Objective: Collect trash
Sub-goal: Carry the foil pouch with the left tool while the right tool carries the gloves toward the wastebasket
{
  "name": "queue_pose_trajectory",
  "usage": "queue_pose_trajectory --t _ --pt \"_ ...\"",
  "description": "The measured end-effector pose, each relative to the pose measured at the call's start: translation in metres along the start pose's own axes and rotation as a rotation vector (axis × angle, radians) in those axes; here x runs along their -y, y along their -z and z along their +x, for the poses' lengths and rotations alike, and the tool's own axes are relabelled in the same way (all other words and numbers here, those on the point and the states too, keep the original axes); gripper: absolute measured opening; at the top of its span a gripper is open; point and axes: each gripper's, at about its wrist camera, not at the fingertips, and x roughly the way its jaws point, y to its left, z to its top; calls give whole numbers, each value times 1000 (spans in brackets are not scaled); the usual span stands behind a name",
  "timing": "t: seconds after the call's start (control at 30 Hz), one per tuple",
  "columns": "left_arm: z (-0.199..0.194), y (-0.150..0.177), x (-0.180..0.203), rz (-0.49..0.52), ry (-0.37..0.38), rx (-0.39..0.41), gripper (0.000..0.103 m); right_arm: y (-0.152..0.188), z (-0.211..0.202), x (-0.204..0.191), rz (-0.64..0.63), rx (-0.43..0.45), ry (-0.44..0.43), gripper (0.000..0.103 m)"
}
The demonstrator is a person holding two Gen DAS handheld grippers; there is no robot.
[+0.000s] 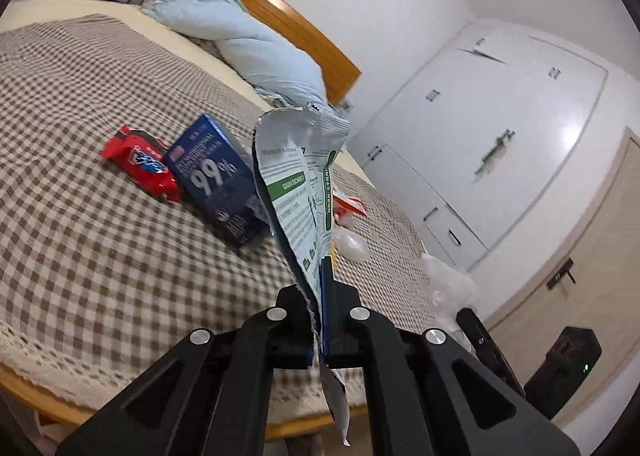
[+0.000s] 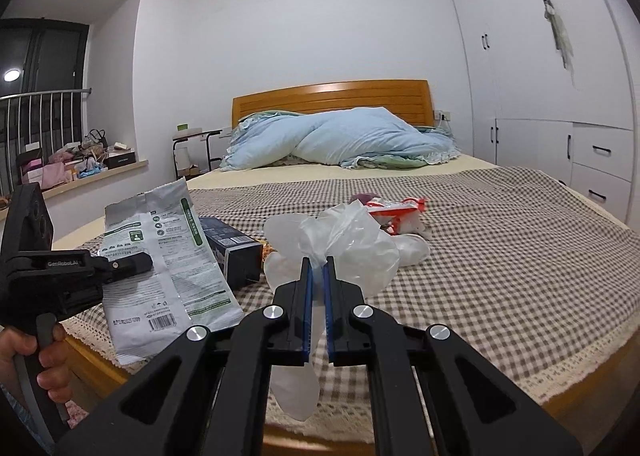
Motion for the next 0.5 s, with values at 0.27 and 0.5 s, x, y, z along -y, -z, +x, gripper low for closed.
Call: queue_pose_trajectory --t 0.27,0.5 --pt "-23 36 39 132 7 -7 0 16 -23 12 38 -40 8 5" --pt "-37 51 69 239 8 -21 0 26 -49 16 33 -59 22 5"
